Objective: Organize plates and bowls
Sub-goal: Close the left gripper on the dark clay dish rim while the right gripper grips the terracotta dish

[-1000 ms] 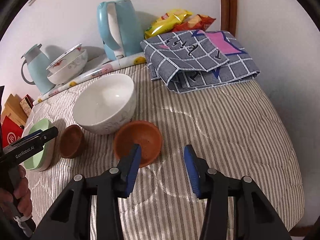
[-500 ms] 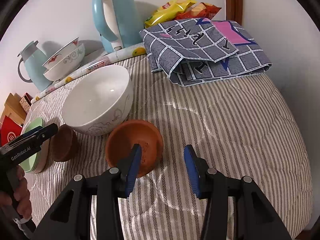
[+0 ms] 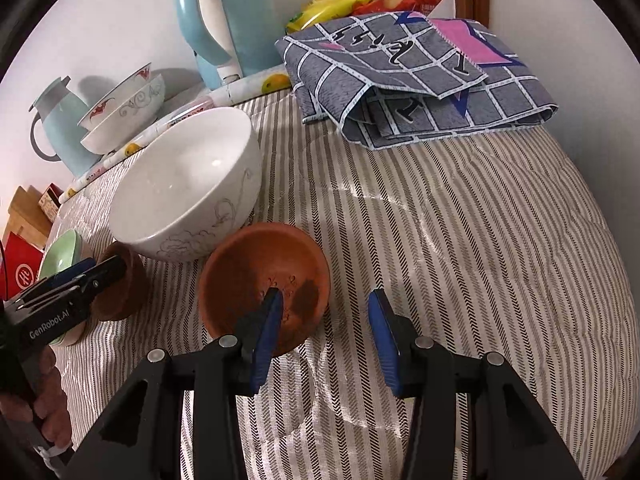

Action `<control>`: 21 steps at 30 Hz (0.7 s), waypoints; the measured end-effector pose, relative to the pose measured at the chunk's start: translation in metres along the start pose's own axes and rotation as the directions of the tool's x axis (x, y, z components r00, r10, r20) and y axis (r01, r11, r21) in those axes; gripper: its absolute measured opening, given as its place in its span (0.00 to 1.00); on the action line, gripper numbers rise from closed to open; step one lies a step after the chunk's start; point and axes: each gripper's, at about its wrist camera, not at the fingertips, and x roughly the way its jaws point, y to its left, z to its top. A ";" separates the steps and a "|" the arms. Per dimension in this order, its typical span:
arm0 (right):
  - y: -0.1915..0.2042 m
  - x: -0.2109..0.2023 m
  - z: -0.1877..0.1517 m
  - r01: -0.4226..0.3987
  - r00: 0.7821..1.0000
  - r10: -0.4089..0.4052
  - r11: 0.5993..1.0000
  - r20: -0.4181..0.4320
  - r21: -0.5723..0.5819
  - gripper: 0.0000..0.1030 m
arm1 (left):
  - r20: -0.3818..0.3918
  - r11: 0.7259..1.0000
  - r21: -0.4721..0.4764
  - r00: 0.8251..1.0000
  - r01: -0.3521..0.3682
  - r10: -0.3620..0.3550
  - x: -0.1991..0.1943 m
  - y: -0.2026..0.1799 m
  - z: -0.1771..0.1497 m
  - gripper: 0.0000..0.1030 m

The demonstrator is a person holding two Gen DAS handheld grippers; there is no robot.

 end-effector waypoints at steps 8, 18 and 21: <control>-0.001 0.004 0.000 0.017 1.000 -0.017 1.000 0.015 -0.006 0.44 | -0.021 1.000 -0.007 1.000 0.011 -0.011 0.007 0.002 0.001 0.33; 0.001 0.008 0.004 0.031 0.999 -0.031 0.999 0.018 -0.007 0.44 | -0.009 1.000 -0.003 1.000 0.014 -0.014 0.008 0.002 0.000 0.33; 0.002 0.009 0.006 0.035 0.999 -0.035 0.999 0.013 -0.016 0.44 | -0.009 1.000 -0.012 1.000 0.020 -0.020 0.009 0.003 0.001 0.33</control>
